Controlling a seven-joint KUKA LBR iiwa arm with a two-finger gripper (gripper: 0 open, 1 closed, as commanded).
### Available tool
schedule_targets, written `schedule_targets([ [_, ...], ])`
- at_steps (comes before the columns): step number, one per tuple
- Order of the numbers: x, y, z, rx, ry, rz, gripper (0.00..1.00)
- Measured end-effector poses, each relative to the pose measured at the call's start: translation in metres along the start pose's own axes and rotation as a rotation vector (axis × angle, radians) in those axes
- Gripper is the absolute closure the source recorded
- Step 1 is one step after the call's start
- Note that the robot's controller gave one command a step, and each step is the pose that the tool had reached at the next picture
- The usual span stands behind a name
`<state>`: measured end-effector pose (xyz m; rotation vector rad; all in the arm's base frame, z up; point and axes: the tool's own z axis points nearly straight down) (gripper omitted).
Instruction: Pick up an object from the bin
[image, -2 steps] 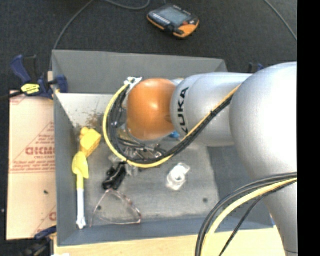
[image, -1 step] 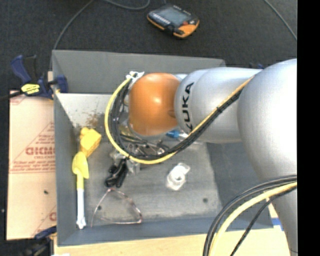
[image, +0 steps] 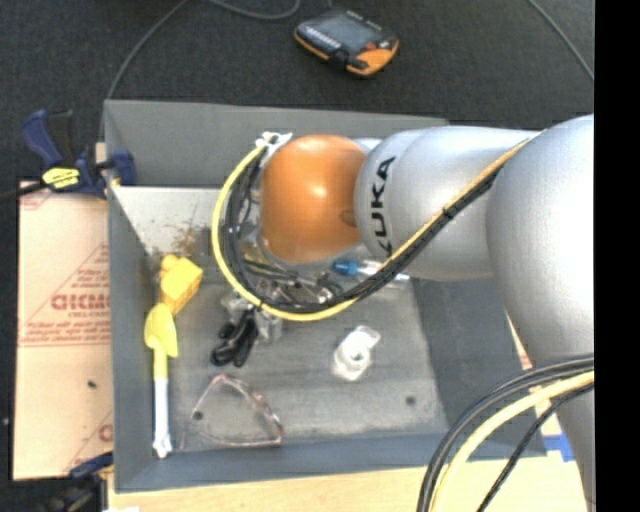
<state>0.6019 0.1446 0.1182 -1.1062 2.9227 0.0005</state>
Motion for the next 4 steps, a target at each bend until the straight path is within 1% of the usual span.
schedule_targets([
  [1, -0.001, 0.0, -0.01, 0.001, -0.001, 0.0, 1.0],
  [2, 0.0, 0.0, -0.02, -0.001, 0.003, 0.001, 1.0],
  [3, 0.001, 0.0, -0.042, -0.003, 0.006, 0.001, 1.0],
  [4, -0.001, -0.001, -0.06, 0.0, -0.001, 0.003, 1.0],
])
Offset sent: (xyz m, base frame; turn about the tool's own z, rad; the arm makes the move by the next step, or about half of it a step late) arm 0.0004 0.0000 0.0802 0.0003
